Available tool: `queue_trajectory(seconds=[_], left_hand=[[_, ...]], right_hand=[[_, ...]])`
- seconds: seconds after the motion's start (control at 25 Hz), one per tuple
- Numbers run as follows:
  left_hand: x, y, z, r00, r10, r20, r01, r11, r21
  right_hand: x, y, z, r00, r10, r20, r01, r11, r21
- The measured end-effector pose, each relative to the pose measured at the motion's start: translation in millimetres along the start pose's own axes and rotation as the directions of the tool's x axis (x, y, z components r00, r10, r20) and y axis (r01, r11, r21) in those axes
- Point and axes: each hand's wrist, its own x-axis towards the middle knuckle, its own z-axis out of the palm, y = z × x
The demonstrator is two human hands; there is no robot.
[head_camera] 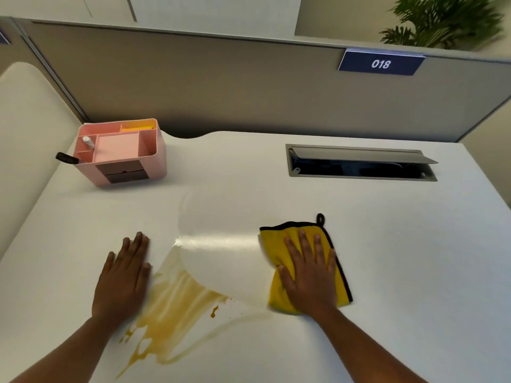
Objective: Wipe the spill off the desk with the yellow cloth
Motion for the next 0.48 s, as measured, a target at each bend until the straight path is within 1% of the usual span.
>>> queue_trajectory(seconds=[0.12,0.28,0.36,0.48], left_hand=[[2,0,-1,1.0,-0.001,-0.003,0.001,1.0,0.012],[3,-1,-1,1.0,-0.012,-0.002,0.012,1.0,0.021],[4,-2,0,1.0,-0.015,-0.014,0.015,1.0,0.028],[7,-2,2,1.0,-0.005,-0.016,0.006,0.999,0.041]], right_hand=[[25,23,-7,0.992,0.126,0.03,-0.126,0.992,-0.011],[94,40,-17,0.946,0.312,0.087,-0.316,0.948,0.036],[132,34,-22,0.92,0.381,0.095,-0.386,0.921,0.049],[176,4,-22,0.88,0.465,0.091,-0.473,0.874,0.112]])
